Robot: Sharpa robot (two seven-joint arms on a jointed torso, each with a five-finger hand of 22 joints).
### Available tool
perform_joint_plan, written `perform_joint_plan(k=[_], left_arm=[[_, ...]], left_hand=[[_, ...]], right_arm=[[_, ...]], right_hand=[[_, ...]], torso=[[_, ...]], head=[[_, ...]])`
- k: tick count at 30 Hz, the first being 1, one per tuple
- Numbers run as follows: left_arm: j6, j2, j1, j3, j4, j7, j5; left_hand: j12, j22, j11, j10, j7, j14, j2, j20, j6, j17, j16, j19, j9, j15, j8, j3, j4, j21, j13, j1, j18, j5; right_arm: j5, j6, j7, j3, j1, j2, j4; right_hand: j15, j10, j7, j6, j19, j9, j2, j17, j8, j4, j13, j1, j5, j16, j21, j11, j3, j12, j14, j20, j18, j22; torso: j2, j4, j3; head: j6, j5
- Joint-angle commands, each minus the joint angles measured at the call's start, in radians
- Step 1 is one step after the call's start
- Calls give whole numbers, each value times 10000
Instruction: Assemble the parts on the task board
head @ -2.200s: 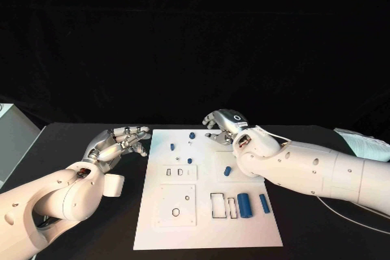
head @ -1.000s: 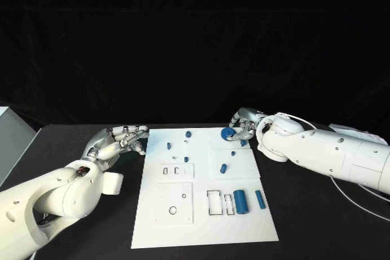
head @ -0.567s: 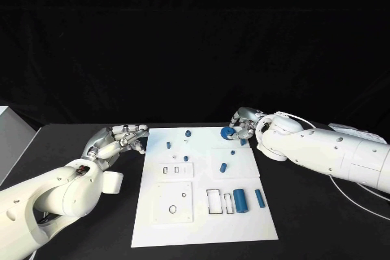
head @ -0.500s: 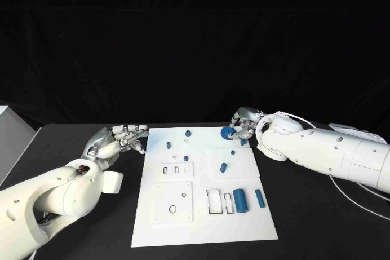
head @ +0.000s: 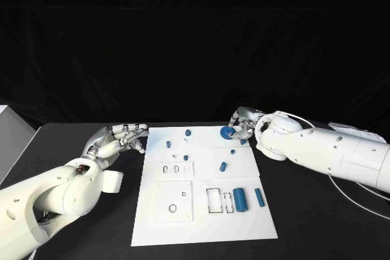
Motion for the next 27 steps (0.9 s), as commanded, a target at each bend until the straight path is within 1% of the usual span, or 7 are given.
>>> perform_joint_plan(k=[1, 6, 11, 15, 19, 21, 27], left_arm=[[178, 17, -2, 7, 14, 33, -51], [183, 23, -3, 7, 6, 31, -52], [190, 38, -9, 7, -17, 30, -52], [190, 43, -17, 7, -48, 28, -52], [194, 58, -20, 7, -77, 28, -54], [196, 64, -21, 7, -85, 29, -58], [194, 80, -22, 7, -95, 33, -64]], left_hand=[[-49, 9, -17, -84, 8, -53, 33, 10, -60, -14, 47, -55, 14, 8, 22, 45, 8, 35, -3, -52, 130, -50], [-52, 23, -13, -94, 13, -62, 28, 15, -70, -19, 51, -76, 17, 11, 19, 49, -2, 53, -4, -56, 131, -50], [-52, 23, -13, -94, 13, -62, 28, 15, -70, -19, 51, -76, 17, 11, 19, 49, -2, 53, -4, -56, 131, -50], [-52, 23, -13, -94, 13, -62, 28, 15, -70, -19, 51, -76, 17, 11, 19, 49, -2, 53, -4, -56, 131, -50], [-52, 23, -13, -94, 13, -62, 28, 15, -70, -19, 51, -76, 17, 11, 19, 49, -2, 53, -4, -56, 131, -50], [-52, 23, -13, -94, 13, -62, 28, 15, -70, -19, 51, -76, 17, 11, 19, 49, -2, 53, -4, -56, 131, -50], [-52, 23, -13, -94, 13, -62, 28, 15, -70, -19, 51, -76, 17, 11, 19, 49, -2, 53, -4, -56, 131, -50]], right_arm=[[-453, -347, 120, -2, -15, 11, 98], [-663, -710, 105, -3, -25, 3, 271], [-848, -1068, 22, 0, -32, -41, 664], [-991, -1288, -76, 13, -33, -3, 1032], [-1379, -1493, -154, 25, -34, 184, 1352], [-1656, -1545, -167, 27, -34, 331, 1454], [-2379, -1638, -187, 1, -121, 846, 1533]], right_hand=[[-95, 1056, -40, 155, 1047, 39, -37, 2628, 27, -1, 2631, -61, -84, 36, 60, -80, 120, 20, 1058, -81, -140, 2632], [-104, 1056, -52, 192, 1047, 41, -137, 2628, 23, 5, 2631, -162, -236, 36, 60, -90, 212, 20, 1058, -91, -140, 2632], [-107, 1056, -60, 218, 1047, 45, -198, 2628, 26, 16, 2631, -234, -312, 36, 60, -97, 237, 20, 1058, -95, -140, 2632], [-107, 1056, -63, 225, 1047, 46, -212, 2628, 27, 17, 2631, -251, -336, 36, 60, -99, 245, 20, 1058, -96, -140, 2632], [-109, 1056, -72, 244, 1047, 50, -222, 2628, 34, 9, 2631, -256, -362, 36, 60, -106, 262, 20, 1058, -97, -140, 2632], [-123, 1056, -85, 268, 1047, 56, -272, 2628, 33, -52, 2631, -228, -534, 36, 60, -120, 341, 20, 1058, -107, -140, 2632], [-125, 1056, -83, 269, 1047, 56, -286, 2628, 29, -54, 2631, -242, -591, 36, 60, -119, 358, 20, 1058, -111, -140, 2632]], torso=[[-1, -10, 3], [-5, 5, 3], [-5, 33, 0], [-12, 13, -5], [-14, 14, -9], [-5, 15, -11], [-6, 0, -18]], head=[[15, 2], [28, -14], [35, -14], [35, 13], [30, 37], [28, 46], [51, 44]])
